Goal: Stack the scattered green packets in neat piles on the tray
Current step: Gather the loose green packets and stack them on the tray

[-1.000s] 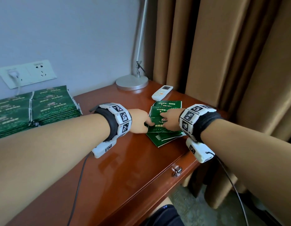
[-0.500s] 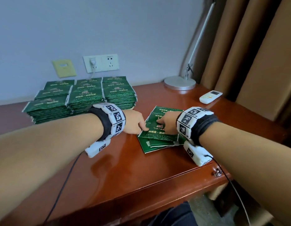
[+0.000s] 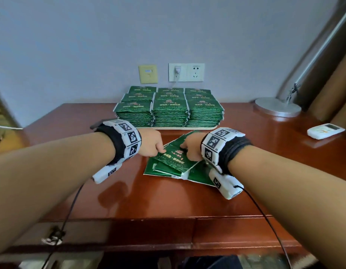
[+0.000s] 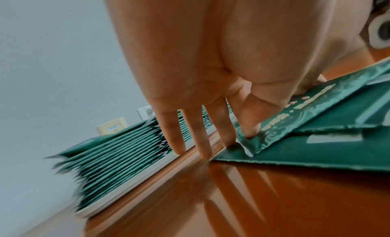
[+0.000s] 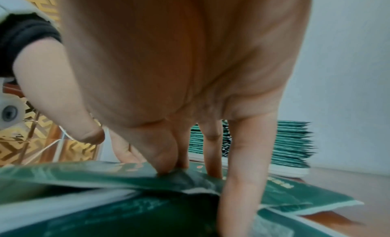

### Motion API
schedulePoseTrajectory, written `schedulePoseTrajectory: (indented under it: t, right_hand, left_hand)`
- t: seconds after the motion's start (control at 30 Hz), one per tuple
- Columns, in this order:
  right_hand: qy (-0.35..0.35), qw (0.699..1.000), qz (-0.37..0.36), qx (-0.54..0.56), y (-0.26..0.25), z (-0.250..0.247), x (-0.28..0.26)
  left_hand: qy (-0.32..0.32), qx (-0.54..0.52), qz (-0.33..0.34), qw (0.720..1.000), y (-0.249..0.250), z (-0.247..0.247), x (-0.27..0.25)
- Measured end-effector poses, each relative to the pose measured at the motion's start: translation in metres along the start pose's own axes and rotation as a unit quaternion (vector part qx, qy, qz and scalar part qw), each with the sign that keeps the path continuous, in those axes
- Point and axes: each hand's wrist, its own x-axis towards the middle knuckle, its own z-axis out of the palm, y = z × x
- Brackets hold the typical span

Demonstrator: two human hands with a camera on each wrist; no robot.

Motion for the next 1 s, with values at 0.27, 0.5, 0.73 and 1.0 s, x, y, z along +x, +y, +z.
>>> schedulePoseTrajectory:
  t: [0.27, 0.5, 0.73, 1.0]
  right_hand:
    - [0.067, 0.997, -0.045, 0.018, -0.033, -0.014, 0.024]
    - [0.094, 0.992, -0.068, 0.043, -0.044, -0.022, 0.046]
    - [0.079, 0.991, -0.085, 0.064, -0.044, -0.034, 0.053]
    - [0.078, 0.988, -0.060, 0.115, -0.025, -0.043, 0.042]
  left_hand:
    - [-0.004, 0.001, -0.063, 0.998, -0.044, 0.004, -0.008]
    - [-0.016, 0.016, -0.110, 0.994, -0.071, 0.003, 0.002]
    - [-0.005, 0.003, -0.125, 0.992, -0.084, 0.006, 0.003]
    - [0.039, -0.015, -0.055, 0.998, -0.068, -0.013, -0.015]
